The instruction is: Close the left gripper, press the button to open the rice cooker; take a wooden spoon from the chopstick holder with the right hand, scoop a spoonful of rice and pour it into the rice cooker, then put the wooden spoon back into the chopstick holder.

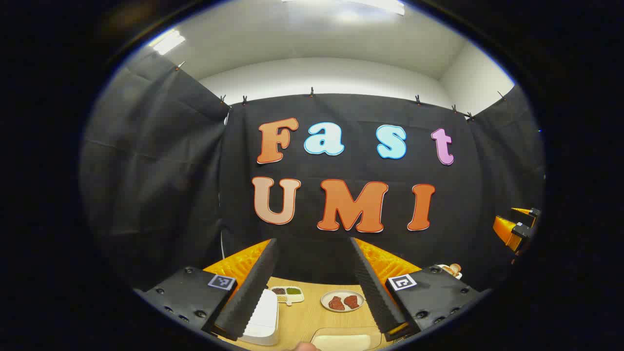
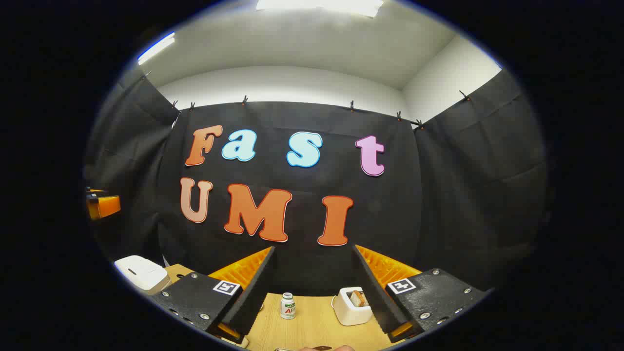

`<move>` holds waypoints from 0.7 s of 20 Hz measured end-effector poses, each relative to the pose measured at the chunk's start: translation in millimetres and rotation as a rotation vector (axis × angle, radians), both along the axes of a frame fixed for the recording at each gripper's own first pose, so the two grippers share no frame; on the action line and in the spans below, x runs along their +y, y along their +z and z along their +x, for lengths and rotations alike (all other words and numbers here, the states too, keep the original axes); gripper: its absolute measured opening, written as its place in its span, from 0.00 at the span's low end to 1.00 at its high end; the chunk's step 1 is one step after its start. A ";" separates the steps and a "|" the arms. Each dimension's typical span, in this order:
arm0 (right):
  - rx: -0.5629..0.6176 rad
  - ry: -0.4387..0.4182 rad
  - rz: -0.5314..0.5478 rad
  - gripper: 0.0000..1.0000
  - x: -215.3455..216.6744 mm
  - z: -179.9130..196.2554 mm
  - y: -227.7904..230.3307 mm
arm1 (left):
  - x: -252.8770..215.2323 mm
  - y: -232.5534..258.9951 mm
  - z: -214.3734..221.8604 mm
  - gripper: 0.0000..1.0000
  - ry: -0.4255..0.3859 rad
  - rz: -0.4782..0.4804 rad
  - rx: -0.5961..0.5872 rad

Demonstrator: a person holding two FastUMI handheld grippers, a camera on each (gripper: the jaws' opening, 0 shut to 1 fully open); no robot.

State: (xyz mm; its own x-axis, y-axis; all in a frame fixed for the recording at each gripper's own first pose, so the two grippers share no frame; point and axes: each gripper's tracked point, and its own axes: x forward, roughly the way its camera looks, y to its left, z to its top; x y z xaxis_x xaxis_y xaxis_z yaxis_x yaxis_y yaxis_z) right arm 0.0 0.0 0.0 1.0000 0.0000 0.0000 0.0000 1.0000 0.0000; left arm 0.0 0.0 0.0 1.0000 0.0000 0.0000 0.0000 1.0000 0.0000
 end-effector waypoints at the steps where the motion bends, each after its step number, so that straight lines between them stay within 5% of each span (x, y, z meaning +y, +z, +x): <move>1: -0.001 0.001 0.003 0.94 -1.0 -2.0 1.2 | -0.2 -0.1 -1.2 0.98 -0.001 0.001 0.000; 14: 0.017 -0.001 0.000 0.94 -17.7 -3.6 -9.1 | -32.1 -2.6 2.2 0.98 -0.053 0.075 0.005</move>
